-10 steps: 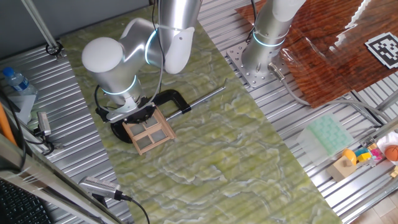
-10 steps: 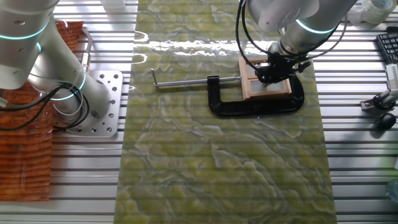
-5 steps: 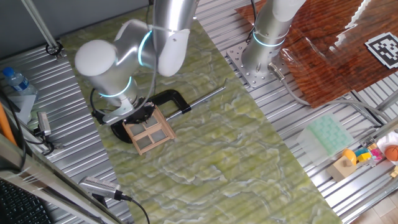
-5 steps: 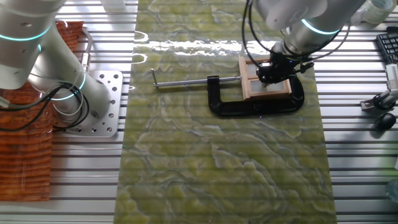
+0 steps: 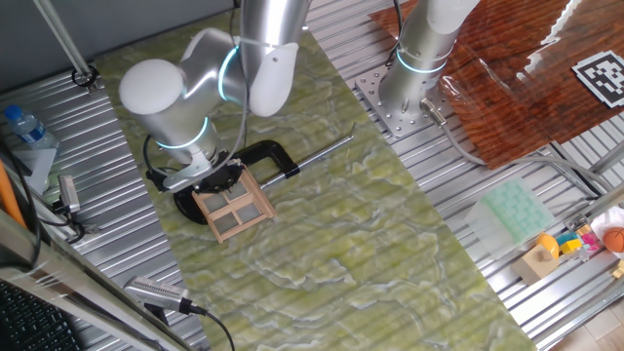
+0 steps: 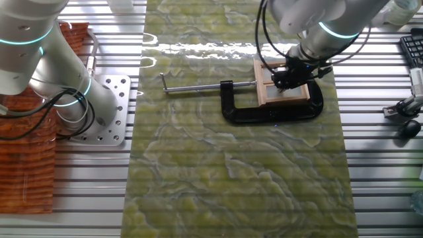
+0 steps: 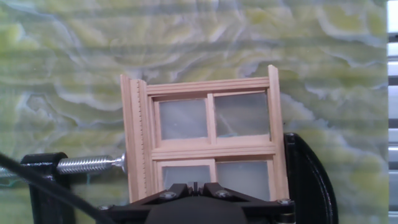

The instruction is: Open a sliding window

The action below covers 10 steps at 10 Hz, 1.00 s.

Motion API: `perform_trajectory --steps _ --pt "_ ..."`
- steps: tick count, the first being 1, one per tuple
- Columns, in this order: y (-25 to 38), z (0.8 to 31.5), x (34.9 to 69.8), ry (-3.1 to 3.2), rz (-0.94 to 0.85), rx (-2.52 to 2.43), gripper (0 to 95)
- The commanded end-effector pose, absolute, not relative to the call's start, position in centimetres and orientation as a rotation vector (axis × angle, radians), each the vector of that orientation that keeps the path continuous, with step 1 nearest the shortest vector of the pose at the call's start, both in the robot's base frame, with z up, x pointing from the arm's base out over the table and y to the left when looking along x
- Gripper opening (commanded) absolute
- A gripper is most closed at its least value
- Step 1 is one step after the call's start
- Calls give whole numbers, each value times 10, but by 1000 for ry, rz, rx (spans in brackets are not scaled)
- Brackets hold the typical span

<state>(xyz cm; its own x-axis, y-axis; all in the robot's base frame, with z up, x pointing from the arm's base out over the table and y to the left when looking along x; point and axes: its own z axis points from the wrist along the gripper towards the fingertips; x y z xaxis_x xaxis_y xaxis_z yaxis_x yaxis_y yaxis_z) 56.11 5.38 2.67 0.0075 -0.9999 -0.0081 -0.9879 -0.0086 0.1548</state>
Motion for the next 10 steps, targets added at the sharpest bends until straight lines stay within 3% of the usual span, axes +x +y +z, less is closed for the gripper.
perform_trajectory --steps 1,10 --pt "55 26 564 -2134 -173 2148 0" --pt "55 21 563 -2149 -167 2141 0"
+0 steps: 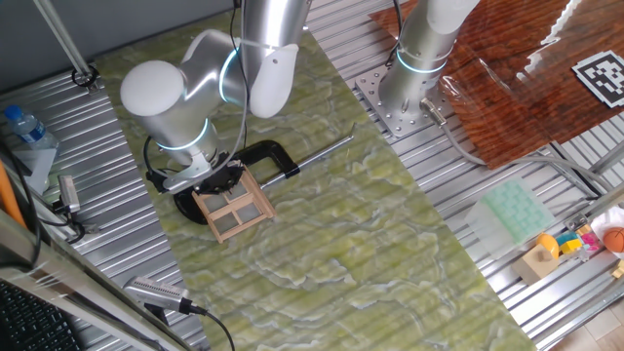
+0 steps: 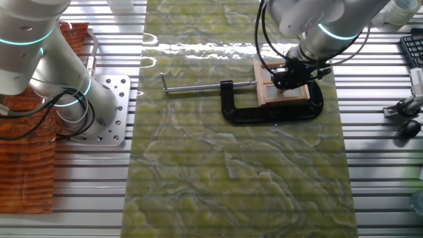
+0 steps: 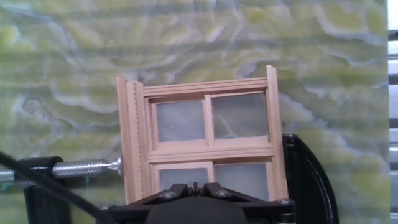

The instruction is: Open a sliding window

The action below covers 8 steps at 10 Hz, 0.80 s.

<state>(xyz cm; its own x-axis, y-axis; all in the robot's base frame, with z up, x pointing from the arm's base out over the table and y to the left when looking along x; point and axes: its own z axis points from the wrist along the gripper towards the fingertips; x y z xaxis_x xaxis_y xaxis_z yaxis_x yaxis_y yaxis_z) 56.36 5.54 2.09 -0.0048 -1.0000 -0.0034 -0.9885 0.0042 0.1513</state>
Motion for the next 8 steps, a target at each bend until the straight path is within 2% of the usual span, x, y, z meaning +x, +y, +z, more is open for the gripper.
perform_trajectory --steps 1,8 --pt "55 21 563 -2149 -167 2142 0" --pt "56 20 564 -2159 -162 2137 0"
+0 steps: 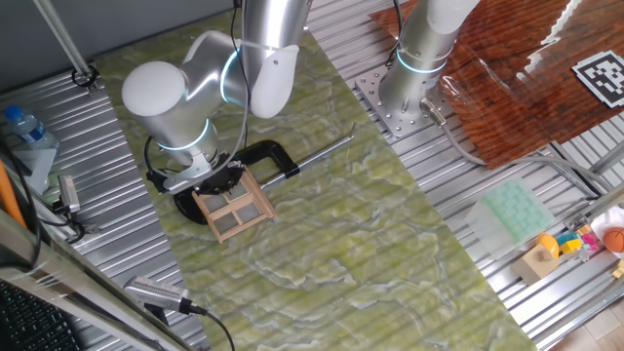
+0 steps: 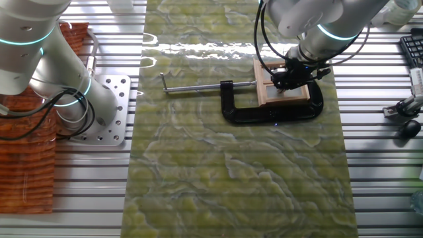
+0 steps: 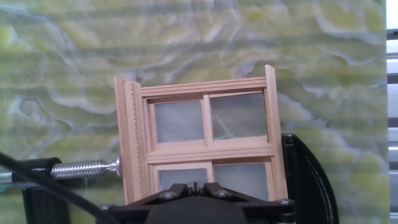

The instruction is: Open a sliding window

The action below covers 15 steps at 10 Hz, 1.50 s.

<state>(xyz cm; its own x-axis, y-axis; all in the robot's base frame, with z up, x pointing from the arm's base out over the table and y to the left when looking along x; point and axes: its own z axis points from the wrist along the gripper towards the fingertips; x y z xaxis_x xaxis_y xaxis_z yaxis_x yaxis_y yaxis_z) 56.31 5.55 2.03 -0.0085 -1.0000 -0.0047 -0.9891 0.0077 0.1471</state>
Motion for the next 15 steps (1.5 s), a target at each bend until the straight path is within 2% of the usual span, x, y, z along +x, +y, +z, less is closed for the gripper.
perform_trajectory --steps 1,15 --pt "56 20 564 -2161 -161 2135 0" --pt "55 20 574 -2182 -137 2126 0"
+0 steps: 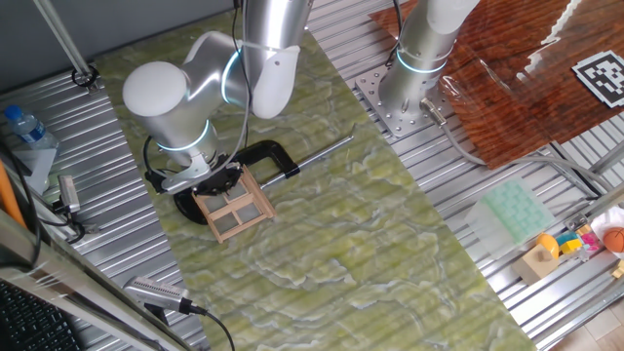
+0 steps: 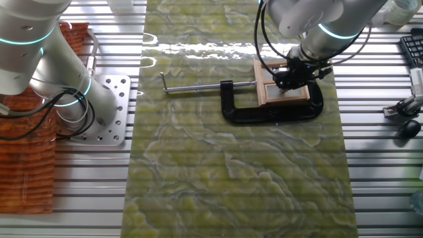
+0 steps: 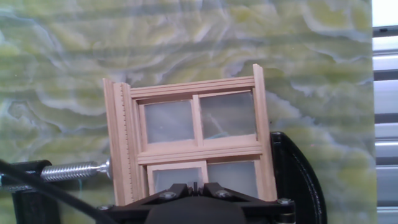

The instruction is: Open a sliding window

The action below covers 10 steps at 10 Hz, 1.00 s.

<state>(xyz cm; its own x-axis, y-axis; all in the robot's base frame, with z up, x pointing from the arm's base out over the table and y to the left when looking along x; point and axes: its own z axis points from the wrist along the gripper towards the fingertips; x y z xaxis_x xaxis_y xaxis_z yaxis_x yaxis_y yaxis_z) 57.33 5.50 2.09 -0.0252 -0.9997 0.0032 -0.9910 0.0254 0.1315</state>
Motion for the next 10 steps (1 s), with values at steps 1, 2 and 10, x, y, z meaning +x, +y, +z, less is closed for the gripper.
perform_trajectory --steps 1,2,10 --pt "54 20 575 -2184 -137 2123 0" --pt "54 21 576 -2183 -137 2124 0" --pt "55 22 587 -2201 -126 2119 0"
